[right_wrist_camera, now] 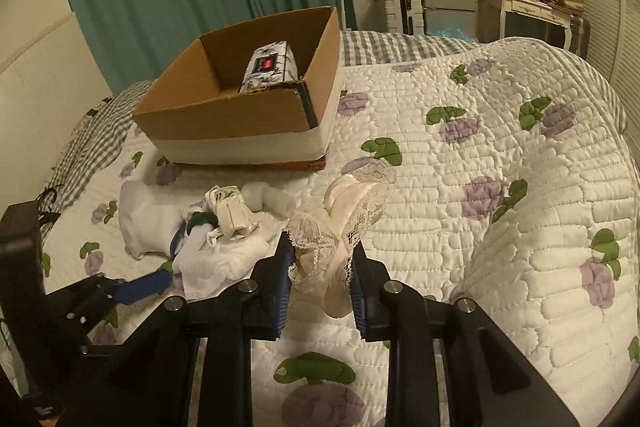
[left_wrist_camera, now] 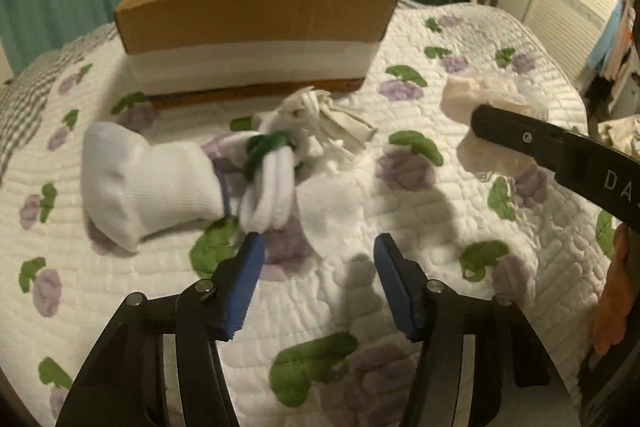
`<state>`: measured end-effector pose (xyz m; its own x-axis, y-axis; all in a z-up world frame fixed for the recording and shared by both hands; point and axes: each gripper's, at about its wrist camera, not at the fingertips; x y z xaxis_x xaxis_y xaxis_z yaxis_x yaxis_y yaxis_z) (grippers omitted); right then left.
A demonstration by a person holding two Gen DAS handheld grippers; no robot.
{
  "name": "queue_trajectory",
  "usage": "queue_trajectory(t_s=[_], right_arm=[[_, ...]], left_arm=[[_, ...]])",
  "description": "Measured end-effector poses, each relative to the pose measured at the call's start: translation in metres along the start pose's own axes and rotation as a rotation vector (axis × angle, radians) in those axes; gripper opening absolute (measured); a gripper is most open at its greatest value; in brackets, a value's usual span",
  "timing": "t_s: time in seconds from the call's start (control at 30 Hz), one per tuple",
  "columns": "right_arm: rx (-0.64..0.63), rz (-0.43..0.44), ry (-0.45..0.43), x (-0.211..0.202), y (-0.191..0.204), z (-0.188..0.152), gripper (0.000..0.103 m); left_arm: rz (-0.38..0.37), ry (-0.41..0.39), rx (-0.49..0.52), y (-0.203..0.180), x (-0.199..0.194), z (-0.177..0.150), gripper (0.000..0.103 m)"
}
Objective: Organize soft objects
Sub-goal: 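Grasp the cream lace cloth with the right tool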
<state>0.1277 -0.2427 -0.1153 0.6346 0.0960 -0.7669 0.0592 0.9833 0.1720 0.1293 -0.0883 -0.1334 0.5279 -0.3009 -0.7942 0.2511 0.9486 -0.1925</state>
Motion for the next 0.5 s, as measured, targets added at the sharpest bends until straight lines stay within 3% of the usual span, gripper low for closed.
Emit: queue_trajectory(t_s=[0.07, 0.1, 0.2, 0.23, 0.27, 0.37, 0.5], right_arm=[[-0.008, 0.005, 0.000, 0.000, 0.002, -0.001, 0.025], [-0.017, 0.007, 0.001, 0.001, 0.004, -0.001, 0.025], [-0.038, 0.016, 0.006, 0.002, 0.008, -0.002, 0.025], [-0.042, 0.018, 0.007, 0.003, 0.009, -0.002, 0.025], [-0.043, 0.019, 0.007, 0.003, 0.009, -0.002, 0.025], [-0.041, 0.024, 0.004, 0.002, 0.008, -0.003, 0.025], [-0.027, 0.025, 0.002, 0.002, 0.006, -0.003, 0.025]], left_arm=[[-0.010, 0.002, 0.006, -0.002, 0.001, 0.001, 0.047], [-0.019, 0.007, 0.009, -0.004, 0.003, 0.001, 0.037], [-0.032, 0.021, 0.011, -0.005, 0.009, 0.003, 0.030], [-0.032, 0.026, 0.014, -0.004, 0.011, 0.004, 0.016], [-0.038, 0.034, 0.015, -0.004, 0.012, 0.004, 0.010], [-0.043, 0.020, 0.025, -0.007, 0.009, 0.004, 0.001], [-0.046, -0.014, 0.044, -0.008, -0.003, 0.005, 0.000]])
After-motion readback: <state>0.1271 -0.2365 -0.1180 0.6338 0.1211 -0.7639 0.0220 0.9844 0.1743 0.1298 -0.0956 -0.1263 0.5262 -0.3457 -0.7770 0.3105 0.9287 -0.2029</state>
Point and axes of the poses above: each gripper's, at about its wrist camera, not at the fingertips, and x roughly the way its jaws point, y to its left, z to its top, and after that the axes turned 8 degrees about -z, right-handed
